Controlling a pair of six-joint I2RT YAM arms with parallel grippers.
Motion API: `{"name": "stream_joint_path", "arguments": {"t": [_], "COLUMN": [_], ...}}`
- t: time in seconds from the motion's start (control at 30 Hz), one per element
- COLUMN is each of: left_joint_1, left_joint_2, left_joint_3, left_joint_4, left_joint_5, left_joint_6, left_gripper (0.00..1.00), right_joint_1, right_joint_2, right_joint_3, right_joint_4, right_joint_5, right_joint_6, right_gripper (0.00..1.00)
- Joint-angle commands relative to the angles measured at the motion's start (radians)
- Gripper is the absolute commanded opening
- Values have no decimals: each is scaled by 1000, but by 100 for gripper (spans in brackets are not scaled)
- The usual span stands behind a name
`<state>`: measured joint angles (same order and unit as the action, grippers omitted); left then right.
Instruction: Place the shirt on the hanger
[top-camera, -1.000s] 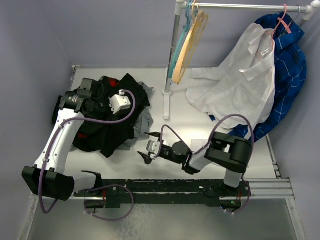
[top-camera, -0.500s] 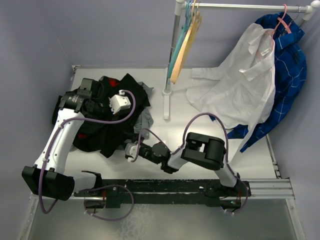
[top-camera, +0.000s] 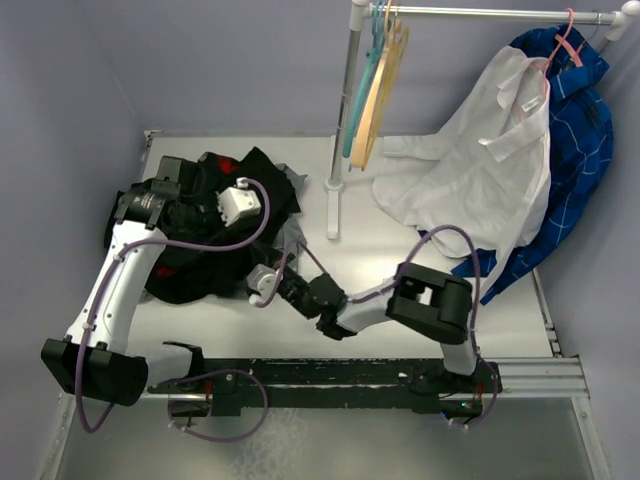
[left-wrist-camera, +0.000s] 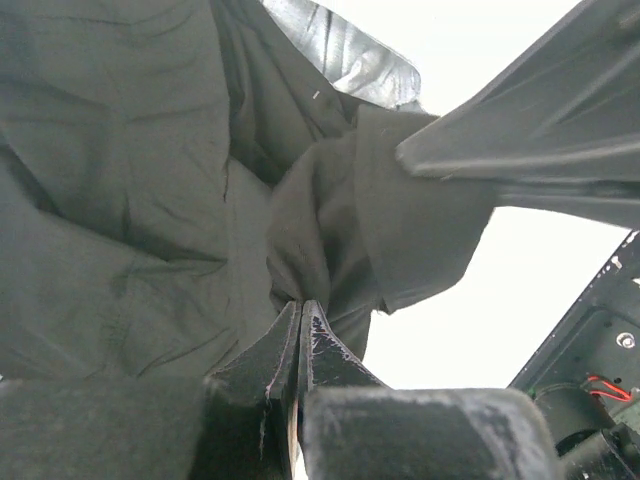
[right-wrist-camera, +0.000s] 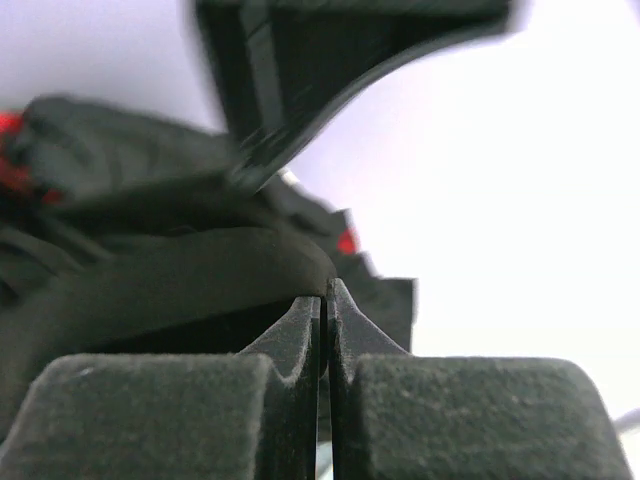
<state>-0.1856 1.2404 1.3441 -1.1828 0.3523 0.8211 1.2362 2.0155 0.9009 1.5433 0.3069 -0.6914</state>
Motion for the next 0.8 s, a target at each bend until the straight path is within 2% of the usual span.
{"name": "stream_joint_path", "arguments": {"t": [0.0,0.2,0.3,0.33,0.37,0.4,0.43,0.5,0.53,0.63,0.77], "left_joint_1": [-5,-5,-5,-5,-5,-5,-4,-5,-4,-4,-3], "left_joint_2": [-28,18,50,59,69,75,75,63,48,-8,-33], "left_joint_3": [86,277,380,409,431,449,456,434,407,306,248], "left_joint_4": [53,44,113,155,191,222,251,286,292,319,356], "left_joint_5": [23,70,48,26,5,-13,-26,-14,10,54,-2], "left_joint_6": [-15,-33,-107,-149,-184,-217,-242,-263,-259,-234,-224], "left_gripper": [0,0,0,16,49,74,85,96,98,99,100], "right_joint_1": [1,13,20,19,19,20,19,19,18,8,-26], "right_joint_2": [-237,-393,-434,-446,-455,-465,-471,-474,-476,-491,-525], "right_joint_3": [5,68,135,156,176,197,224,290,323,393,532], "right_joint_4": [149,67,22,6,-12,-35,-63,-127,-153,-207,-334], "right_joint_5": [101,102,106,108,110,116,127,173,197,226,231], "right_joint_6": [-104,-251,-318,-336,-359,-388,-416,-466,-492,-543,-524], "right_gripper": [0,0,0,0,0,0,0,0,0,0,0]}}
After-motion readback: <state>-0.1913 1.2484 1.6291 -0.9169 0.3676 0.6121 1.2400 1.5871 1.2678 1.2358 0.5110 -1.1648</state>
